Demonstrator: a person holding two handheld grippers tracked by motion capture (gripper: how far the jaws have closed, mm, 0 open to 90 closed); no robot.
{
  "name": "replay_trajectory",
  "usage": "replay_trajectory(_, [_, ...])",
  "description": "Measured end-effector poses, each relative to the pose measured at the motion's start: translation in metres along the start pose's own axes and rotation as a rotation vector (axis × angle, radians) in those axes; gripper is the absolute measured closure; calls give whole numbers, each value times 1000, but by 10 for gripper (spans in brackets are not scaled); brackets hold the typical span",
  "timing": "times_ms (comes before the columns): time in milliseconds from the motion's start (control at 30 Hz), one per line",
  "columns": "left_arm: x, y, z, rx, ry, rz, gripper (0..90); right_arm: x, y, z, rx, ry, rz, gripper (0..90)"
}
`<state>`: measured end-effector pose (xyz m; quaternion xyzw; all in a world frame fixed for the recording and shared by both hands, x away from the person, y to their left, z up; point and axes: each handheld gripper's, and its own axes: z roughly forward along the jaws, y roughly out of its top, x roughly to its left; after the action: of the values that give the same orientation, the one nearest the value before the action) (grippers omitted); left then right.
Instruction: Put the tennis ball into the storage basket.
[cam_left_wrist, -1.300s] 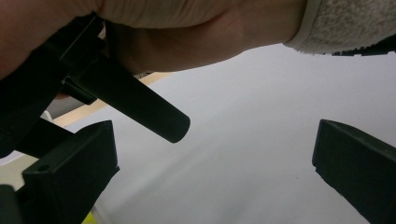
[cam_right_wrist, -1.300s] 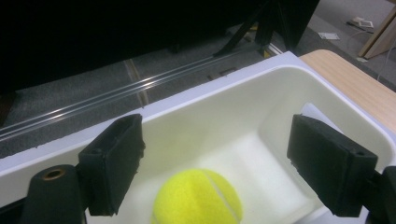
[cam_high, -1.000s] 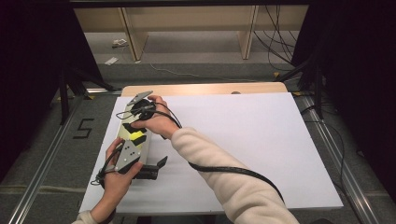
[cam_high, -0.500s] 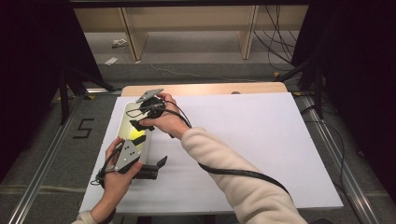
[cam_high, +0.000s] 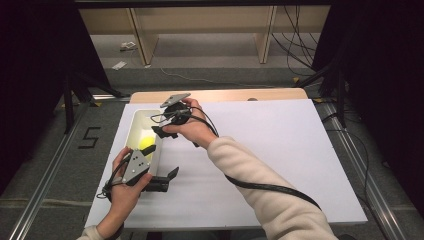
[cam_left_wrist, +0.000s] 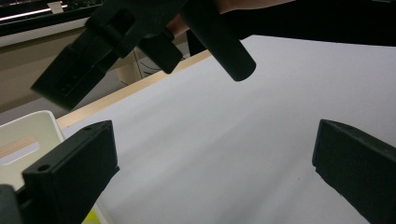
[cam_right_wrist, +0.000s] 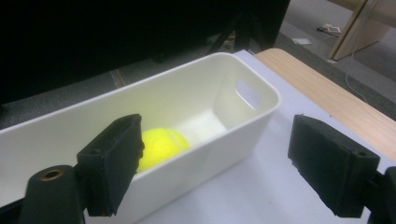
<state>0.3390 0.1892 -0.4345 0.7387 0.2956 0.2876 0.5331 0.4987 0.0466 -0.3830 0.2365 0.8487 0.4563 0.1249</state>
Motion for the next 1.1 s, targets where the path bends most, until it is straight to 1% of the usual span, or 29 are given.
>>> replay_trajectory(167, [0, 0, 0, 0, -1, 0, 0, -8, -6, -11, -11, -20, 17, 184])
replay_trajectory(467, [0, 0, 0, 1, 1, 1, 0, -20, -17, -30, -25, -38, 37, 181])
replay_trajectory(800, [0, 0, 0, 1, 0, 2, 0, -32, -34, -52, -25, -72, 52, 180])
replay_trajectory(1000, [0, 0, 0, 1, 2, 1, 0, -43, -46, -65, -25, -103, 62, 180])
replay_trajectory(1033, [0, 0, 0, 2, 7, 2, 0, -45, -49, -66, -18, -108, 66, 180])
replay_trajectory(1100, [-1, 0, 0, 3, -2, -4, 0, -48, -54, -69, -14, -116, 70, 180])
